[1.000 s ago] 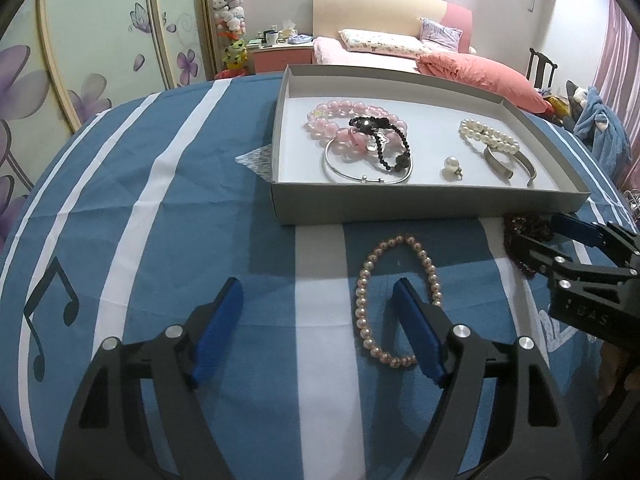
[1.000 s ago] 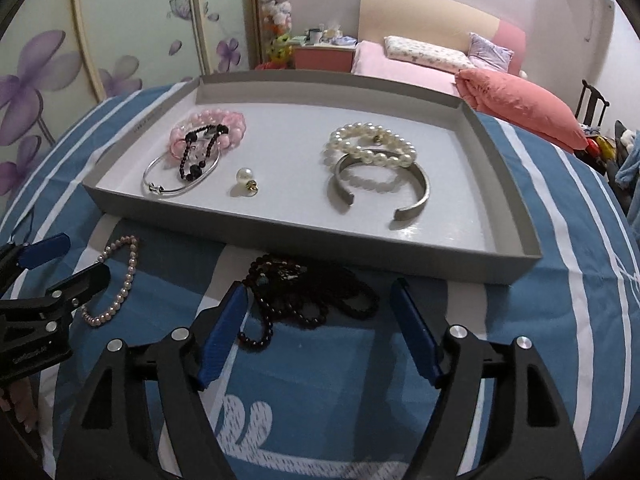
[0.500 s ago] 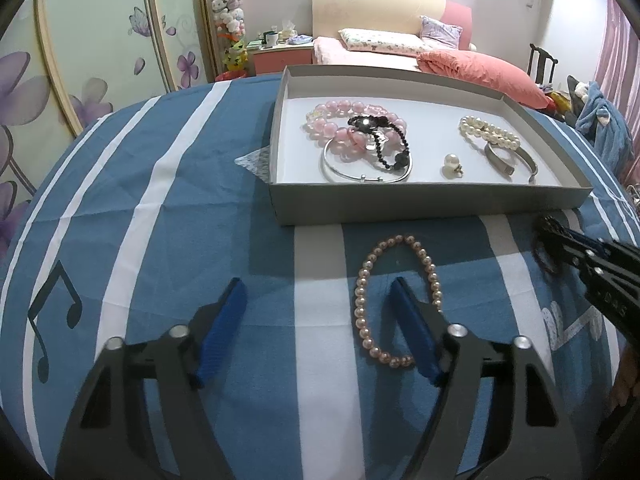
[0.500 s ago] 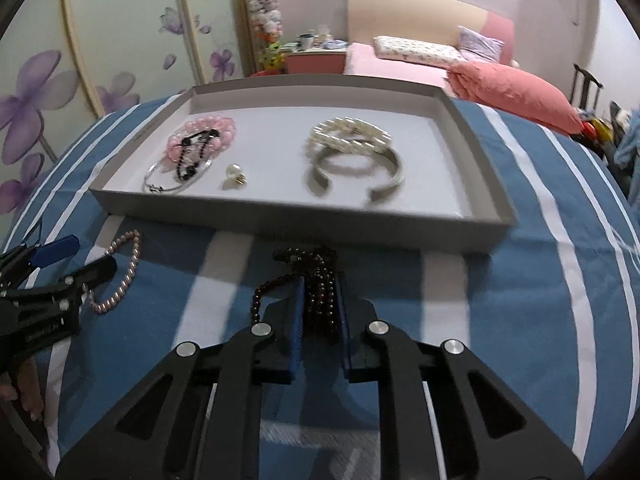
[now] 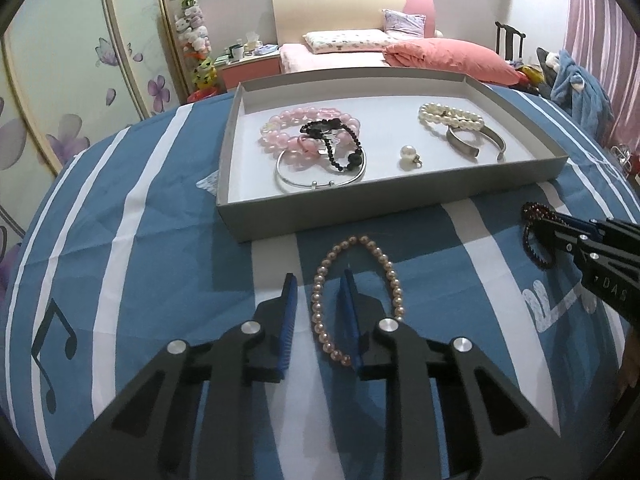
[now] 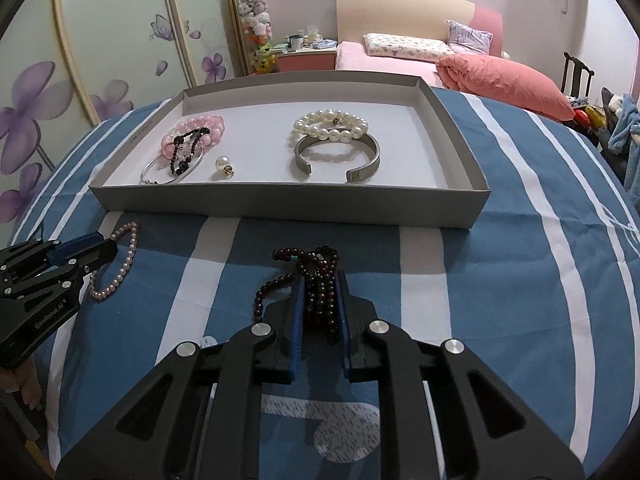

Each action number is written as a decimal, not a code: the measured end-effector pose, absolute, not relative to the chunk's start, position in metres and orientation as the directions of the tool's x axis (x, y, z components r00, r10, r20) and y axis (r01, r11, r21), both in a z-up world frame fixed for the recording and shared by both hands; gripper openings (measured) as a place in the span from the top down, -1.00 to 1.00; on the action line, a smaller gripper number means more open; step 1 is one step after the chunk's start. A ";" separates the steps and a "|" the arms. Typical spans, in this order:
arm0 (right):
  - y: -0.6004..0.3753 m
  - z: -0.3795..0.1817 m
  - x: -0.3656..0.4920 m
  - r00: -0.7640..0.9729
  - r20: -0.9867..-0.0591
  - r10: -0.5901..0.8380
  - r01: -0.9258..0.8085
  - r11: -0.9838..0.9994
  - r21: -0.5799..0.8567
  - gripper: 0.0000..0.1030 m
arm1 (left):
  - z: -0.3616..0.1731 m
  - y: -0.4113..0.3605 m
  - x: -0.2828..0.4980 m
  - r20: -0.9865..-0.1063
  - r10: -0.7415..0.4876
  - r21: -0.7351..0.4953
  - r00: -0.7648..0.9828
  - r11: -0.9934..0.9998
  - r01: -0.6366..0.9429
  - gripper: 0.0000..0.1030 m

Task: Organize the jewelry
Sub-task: 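Grasp and lift the pink pearl necklace with the left tool while the right tool holds the dark beads, then carry the pink pearl necklace and dark beads into the tray and open both tools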

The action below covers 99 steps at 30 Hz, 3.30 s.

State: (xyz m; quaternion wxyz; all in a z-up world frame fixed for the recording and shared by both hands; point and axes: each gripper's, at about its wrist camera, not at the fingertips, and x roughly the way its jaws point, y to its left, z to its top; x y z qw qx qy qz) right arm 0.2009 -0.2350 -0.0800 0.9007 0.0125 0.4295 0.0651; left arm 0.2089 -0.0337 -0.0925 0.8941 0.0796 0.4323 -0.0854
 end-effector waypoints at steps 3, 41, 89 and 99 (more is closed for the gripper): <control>-0.236 -0.080 0.201 0.622 -0.772 0.130 -0.106 0.991 0.081 0.69 | -0.093 -0.033 0.208 -0.785 -0.090 0.069 0.613 0.970 0.231 0.55; -0.240 -0.082 0.201 0.623 -0.768 0.149 -0.101 0.989 0.110 0.70 | -0.094 -0.038 0.207 -0.778 -0.066 0.111 0.625 0.965 0.239 0.87; -0.233 0.007 0.136 0.926 -0.355 0.127 -0.068 0.982 0.173 0.74 | 0.010 -0.029 0.117 -0.423 -0.193 -0.101 0.885 0.981 0.166 0.88; -0.227 0.018 0.131 0.963 -0.262 0.060 -0.034 0.994 0.103 0.74 | 0.024 -0.040 0.116 -0.357 -0.139 -0.043 0.924 0.990 0.133 0.88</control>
